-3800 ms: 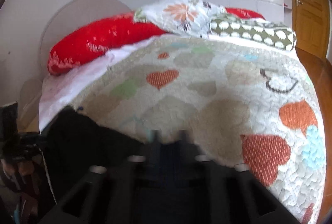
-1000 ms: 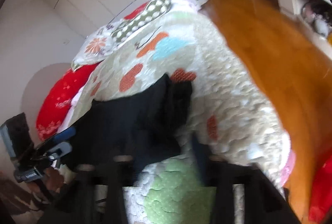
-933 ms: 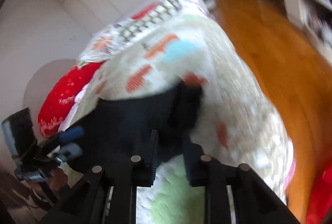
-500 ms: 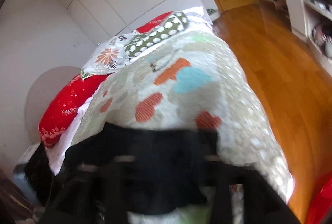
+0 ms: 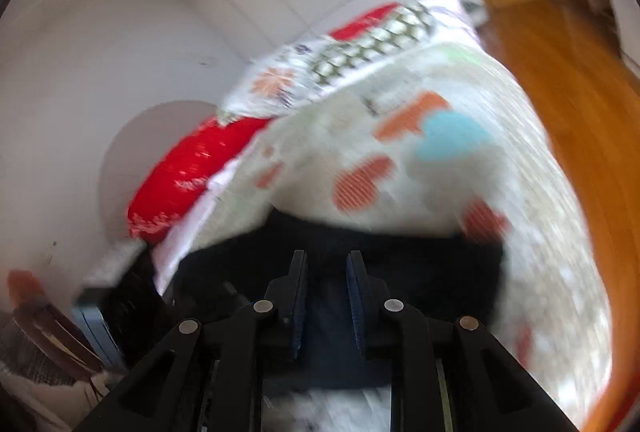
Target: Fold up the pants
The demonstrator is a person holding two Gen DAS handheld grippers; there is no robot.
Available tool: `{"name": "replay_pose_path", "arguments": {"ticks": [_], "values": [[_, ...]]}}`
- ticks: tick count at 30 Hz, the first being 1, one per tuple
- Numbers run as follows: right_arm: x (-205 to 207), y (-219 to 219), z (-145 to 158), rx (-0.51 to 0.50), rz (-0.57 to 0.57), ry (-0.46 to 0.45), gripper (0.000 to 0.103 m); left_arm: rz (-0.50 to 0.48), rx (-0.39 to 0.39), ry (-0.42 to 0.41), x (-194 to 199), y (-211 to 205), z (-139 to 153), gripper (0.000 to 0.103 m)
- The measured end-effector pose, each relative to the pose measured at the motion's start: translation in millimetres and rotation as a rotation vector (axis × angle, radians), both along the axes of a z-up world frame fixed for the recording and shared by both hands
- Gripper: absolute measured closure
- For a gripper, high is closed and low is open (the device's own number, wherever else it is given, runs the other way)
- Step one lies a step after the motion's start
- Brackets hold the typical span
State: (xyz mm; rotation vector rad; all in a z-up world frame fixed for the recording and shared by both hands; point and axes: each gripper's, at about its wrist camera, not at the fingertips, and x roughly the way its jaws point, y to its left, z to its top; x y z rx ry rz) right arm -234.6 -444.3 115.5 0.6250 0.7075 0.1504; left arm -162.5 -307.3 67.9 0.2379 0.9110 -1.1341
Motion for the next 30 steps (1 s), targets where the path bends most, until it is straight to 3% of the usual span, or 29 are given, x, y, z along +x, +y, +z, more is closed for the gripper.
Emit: {"name": "replay_pose_path", "arguments": {"ticks": [2,4,6,8,9,13,16,18,20,22,24,25,26,28,30], "values": [[28,-5,-15,0.040,-0.016,0.050,0.084,0.022,-0.004,0.053,9,-2,-5,0.038],[30,-14,-30,0.086,-0.050,0.118,0.082,0.040,0.011,0.071,13,-4,-11,0.038],[4,-25,-27,0.068,-0.107,0.098,0.077,0.026,0.011,0.073,12,-4,-14,0.038],[-32,-39,-20,0.019,-0.194,0.084,0.056,0.012,0.009,0.065,11,-5,-16,0.038],[-47,-43,-19,0.005,-0.224,0.082,0.052,0.012,0.014,0.064,11,-7,-18,0.038],[-88,-59,-39,-0.087,-0.285,0.199,0.049,0.025,0.018,0.075,13,-8,-25,0.038],[-85,-58,-59,0.106,-0.216,0.132,0.049,0.041,0.014,0.083,13,-6,-21,0.038],[-74,-58,-70,0.214,-0.198,0.096,0.044,0.060,0.010,0.071,13,4,-14,0.038],[-56,-53,-77,0.215,-0.192,0.095,0.030,0.086,-0.003,0.041,12,18,-4,0.038],[-39,-46,-82,0.162,-0.194,0.154,0.030,0.128,-0.028,0.017,14,40,8,0.038],[-30,-35,-74,0.099,-0.170,0.147,0.038,0.175,-0.059,0.008,19,65,18,0.038],[-34,-35,-70,0.110,-0.149,0.130,0.062,0.205,-0.069,0.003,22,79,23,0.038],[-34,-33,-64,0.119,-0.136,0.117,0.073,0.240,-0.075,-0.010,25,96,28,0.038],[-45,-27,-42,0.042,-0.148,0.058,0.085,0.302,-0.082,-0.039,29,124,37,0.038],[-58,-24,-25,-0.048,-0.201,0.057,0.089,0.367,-0.095,-0.066,36,157,44,0.038]]}}
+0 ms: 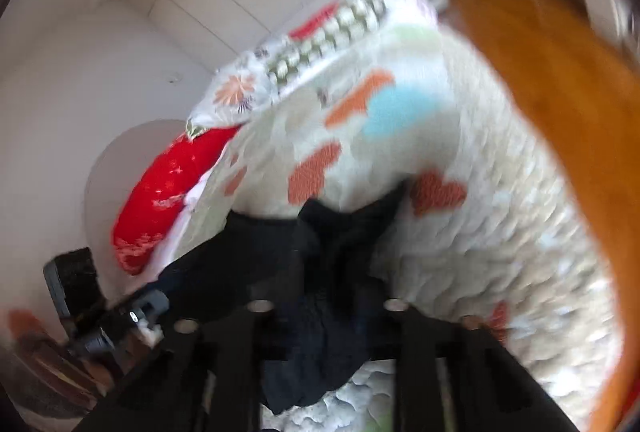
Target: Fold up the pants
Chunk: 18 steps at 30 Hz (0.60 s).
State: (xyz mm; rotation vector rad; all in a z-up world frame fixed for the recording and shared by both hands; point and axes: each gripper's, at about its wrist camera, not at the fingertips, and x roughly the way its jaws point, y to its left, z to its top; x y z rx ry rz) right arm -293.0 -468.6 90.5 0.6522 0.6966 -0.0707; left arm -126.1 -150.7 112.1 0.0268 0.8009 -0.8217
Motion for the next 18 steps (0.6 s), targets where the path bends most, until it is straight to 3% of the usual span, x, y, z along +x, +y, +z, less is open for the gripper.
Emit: {"name": "replay_pose_path", "arguments": {"ticks": [2,4,6,7,9,10,11,14,18], "values": [[-16,3,3,-0.132,-0.073,0.067,0.089,0.072,-0.015,-0.010,7,34,4,0.038],[-22,-2,-13,-0.226,-0.155,0.221,0.089,0.130,-0.022,-0.009,14,60,2,0.038],[-30,-7,-20,-0.210,-0.190,0.277,0.089,0.185,-0.021,-0.001,20,85,-1,0.038],[-37,-6,-17,-0.162,-0.185,0.237,0.087,0.202,-0.015,-0.001,22,93,-3,0.038],[-43,5,-4,-0.107,-0.154,0.131,0.069,0.247,0.000,-0.010,24,111,-7,0.038],[-42,11,0,-0.102,-0.140,0.108,0.043,0.260,0.004,-0.013,25,116,-8,0.038],[-39,20,4,-0.096,-0.114,0.089,0.029,0.275,0.009,-0.017,24,122,-9,0.038],[-23,45,4,-0.069,-0.047,0.111,0.028,0.325,0.004,0.003,25,140,-17,0.038],[5,57,-18,-0.107,-0.063,0.185,0.031,0.350,0.005,0.031,24,151,-26,0.038]]}}
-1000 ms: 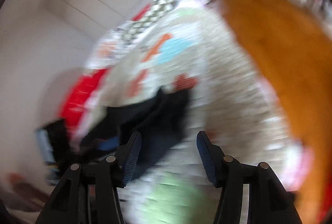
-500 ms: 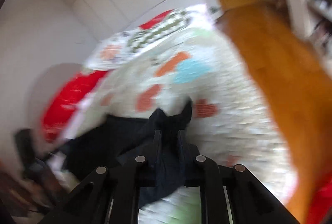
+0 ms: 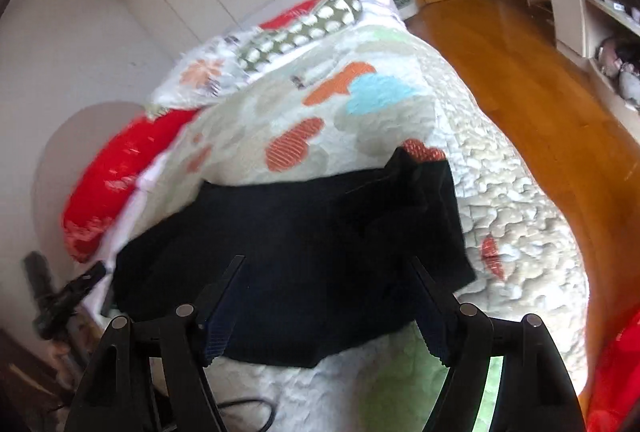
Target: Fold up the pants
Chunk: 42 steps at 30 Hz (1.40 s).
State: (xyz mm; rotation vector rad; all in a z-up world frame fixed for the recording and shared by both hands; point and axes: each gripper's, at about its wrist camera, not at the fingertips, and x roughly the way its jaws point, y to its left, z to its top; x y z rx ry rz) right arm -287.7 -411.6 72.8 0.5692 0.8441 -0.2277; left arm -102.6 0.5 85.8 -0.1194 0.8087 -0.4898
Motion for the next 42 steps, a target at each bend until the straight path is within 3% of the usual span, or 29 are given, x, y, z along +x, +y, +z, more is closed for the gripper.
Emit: {"name": "replay_pose_path", "arguments": {"ticks": [1,2,3,6,12,15,17,21,24,28,31,34,39,42], "values": [[7,0,-6,-0.011,0.008,0.010,0.051,0.003,0.000,0.003,-1,1,-1,0.038],[13,-4,-10,-0.036,0.009,0.021,0.083,0.006,-0.001,0.004,-2,2,-1,0.038],[14,-11,-9,-0.065,-0.022,0.024,0.091,0.015,-0.002,0.002,-2,4,-1,0.038],[-5,-29,4,-0.070,-0.091,-0.061,0.092,0.038,-0.019,-0.013,-3,10,3,0.038],[-6,-29,-28,-0.138,-0.099,0.055,0.092,0.110,0.021,0.057,5,23,-24,0.038],[-13,-33,-17,-0.118,-0.118,0.047,0.084,0.105,0.071,0.063,3,24,-32,0.038],[-20,-35,-6,-0.134,-0.157,0.049,0.071,0.119,0.091,0.055,2,28,-32,0.038],[-33,-28,23,-0.167,-0.149,-0.012,0.071,0.141,0.033,0.043,8,40,-20,0.038],[-28,-14,37,-0.145,-0.085,-0.102,0.069,0.143,0.056,0.027,19,33,-13,0.038],[-5,2,24,-0.074,0.004,-0.126,0.068,0.219,0.112,0.050,50,28,-22,0.038],[12,5,4,-0.081,0.014,-0.068,0.068,0.244,0.159,0.112,73,27,-42,0.038],[15,-6,-23,-0.074,-0.039,0.026,0.068,0.241,0.112,0.172,86,33,-56,0.032],[-5,-13,-13,-0.029,-0.049,-0.028,0.068,0.248,0.094,0.161,77,38,-47,0.031],[-22,-16,-3,-0.053,-0.085,-0.034,0.067,0.228,0.087,0.081,53,34,-21,0.031]]}}
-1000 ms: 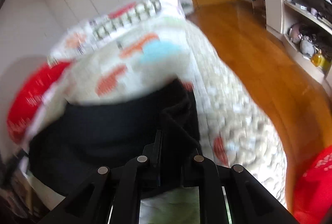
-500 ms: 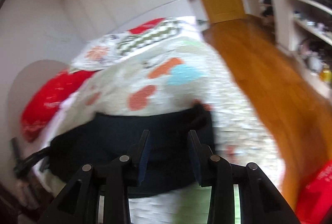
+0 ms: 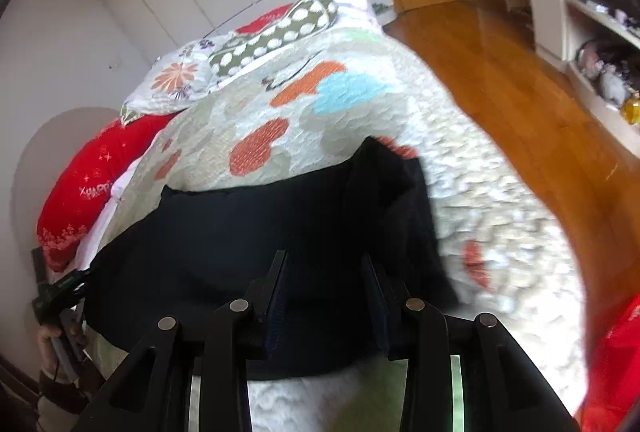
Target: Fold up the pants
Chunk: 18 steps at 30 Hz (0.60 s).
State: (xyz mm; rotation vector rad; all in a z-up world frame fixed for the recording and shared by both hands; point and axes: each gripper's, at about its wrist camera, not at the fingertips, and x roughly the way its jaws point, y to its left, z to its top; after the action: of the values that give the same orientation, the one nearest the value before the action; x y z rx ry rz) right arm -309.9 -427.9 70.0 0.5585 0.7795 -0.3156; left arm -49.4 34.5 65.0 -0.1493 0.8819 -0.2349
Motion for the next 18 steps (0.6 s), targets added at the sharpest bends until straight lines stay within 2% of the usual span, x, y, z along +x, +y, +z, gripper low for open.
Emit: {"name": "replay_pose_path", "arguments": {"ticks": [4,6,8,13,18], "values": [[-26,-13,3,0.002,-0.077,-0.007,0.058,-0.098,-0.036,-0.057,-23,-21,29,0.031],[-32,-18,0,0.032,-0.090,-0.007,0.056,-0.173,-0.063,-0.065,-32,-43,39,0.031],[-32,-23,-7,0.067,-0.091,-0.003,0.047,-0.246,-0.074,-0.052,-36,-69,42,0.031],[-31,-24,-14,0.088,-0.072,-0.013,0.040,-0.433,-0.054,0.013,-44,-159,30,0.031],[-26,-35,-20,0.080,-0.108,0.020,0.039,-0.620,-0.020,0.076,-50,-257,14,0.031]]}}
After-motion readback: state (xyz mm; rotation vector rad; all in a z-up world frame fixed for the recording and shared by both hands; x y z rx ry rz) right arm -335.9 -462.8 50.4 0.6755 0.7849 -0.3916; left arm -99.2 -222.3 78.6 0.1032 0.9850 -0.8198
